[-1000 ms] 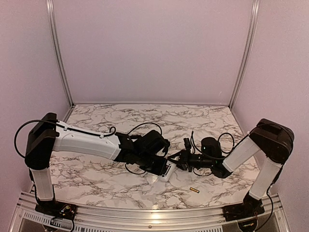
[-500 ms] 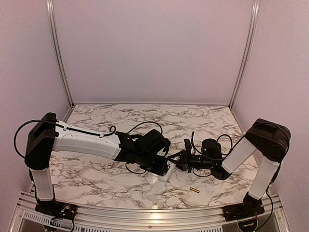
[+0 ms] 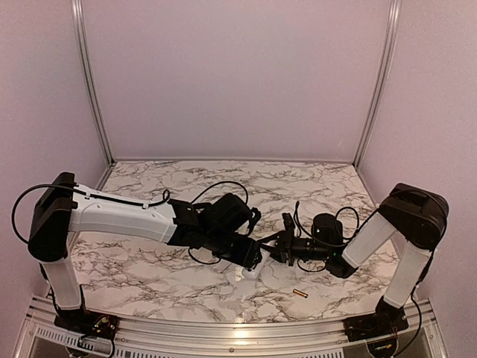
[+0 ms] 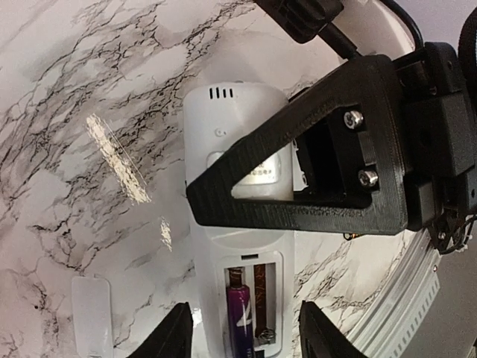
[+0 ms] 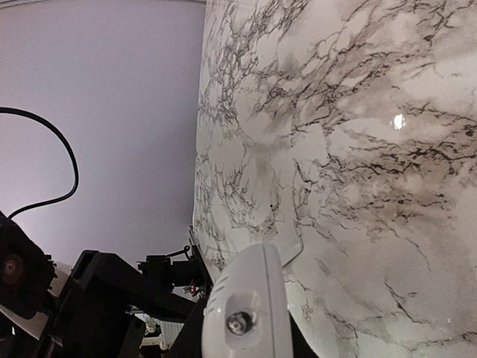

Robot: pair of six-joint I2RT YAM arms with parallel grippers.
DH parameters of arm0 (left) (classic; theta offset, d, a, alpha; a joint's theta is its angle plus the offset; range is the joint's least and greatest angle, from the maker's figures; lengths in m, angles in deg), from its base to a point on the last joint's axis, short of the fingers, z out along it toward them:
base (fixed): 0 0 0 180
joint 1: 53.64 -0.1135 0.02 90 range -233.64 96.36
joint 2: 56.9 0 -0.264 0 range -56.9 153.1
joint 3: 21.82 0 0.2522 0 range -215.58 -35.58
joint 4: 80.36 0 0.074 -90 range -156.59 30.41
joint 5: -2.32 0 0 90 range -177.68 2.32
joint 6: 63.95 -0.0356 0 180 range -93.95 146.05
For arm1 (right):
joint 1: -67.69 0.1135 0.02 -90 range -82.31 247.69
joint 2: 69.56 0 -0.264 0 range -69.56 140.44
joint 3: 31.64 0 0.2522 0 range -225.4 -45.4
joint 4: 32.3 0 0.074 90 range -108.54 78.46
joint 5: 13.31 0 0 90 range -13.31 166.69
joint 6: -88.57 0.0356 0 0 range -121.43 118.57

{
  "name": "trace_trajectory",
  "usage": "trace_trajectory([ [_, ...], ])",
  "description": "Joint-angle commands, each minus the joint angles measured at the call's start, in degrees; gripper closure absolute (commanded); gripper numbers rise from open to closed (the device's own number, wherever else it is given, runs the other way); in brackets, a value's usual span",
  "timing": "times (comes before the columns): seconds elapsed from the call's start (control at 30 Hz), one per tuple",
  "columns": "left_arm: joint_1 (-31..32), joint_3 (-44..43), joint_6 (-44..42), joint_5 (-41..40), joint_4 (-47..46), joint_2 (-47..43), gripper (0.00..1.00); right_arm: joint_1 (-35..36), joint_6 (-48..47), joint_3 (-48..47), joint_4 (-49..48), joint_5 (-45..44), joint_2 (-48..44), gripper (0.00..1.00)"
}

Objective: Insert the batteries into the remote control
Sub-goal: Place the battery in the battery compartment, then load the battery into the battery compartment.

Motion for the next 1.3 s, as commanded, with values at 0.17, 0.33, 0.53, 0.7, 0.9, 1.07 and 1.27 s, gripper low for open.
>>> trace_trajectory([
  [0.17,-3.8,7.1,-9.3,4.8,-6.5,-10.5,0.2,0.9,1.2,0.1,-6.0,5.1,-0.8,1.0],
  [0.33,-4.4,17.2,-19.2,7.2,-15.6,-18.5,0.24,0.9,1.3,0.1,-6.6,7.5,-1.2,1.0],
  [0.53,-4.4,26.5,-28.3,12.6,-24.6,-23.7,0.24,0.9,0.1,-0.5,-6.4,10.9,-2.2,1.0],
  [0.7,-4.4,31.0,-29.1,18.3,-30.9,-23.8,0.08,0.9,-1.1,-1.5,-5.0,13.6,-3.4,1.0],
  [0.9,-4.2,31.4,-27.6,22.6,-34.4,-20.9,0.01,0.9,-3.3,-2.5,-2.2,14.7,-5.0,1.0],
  [1.07,-4.0,31.2,-25.3,25.0,-38.1,-18.1,0.02,1.0,-3.5,-3.2,-2.3,15.3,-5.1,1.0],
  [1.27,-3.8,30.1,-23.7,24.8,-38.5,-15.3,0.03,1.6,-3.8,-3.9,-2.5,15.8,-5.1,1.0],
])
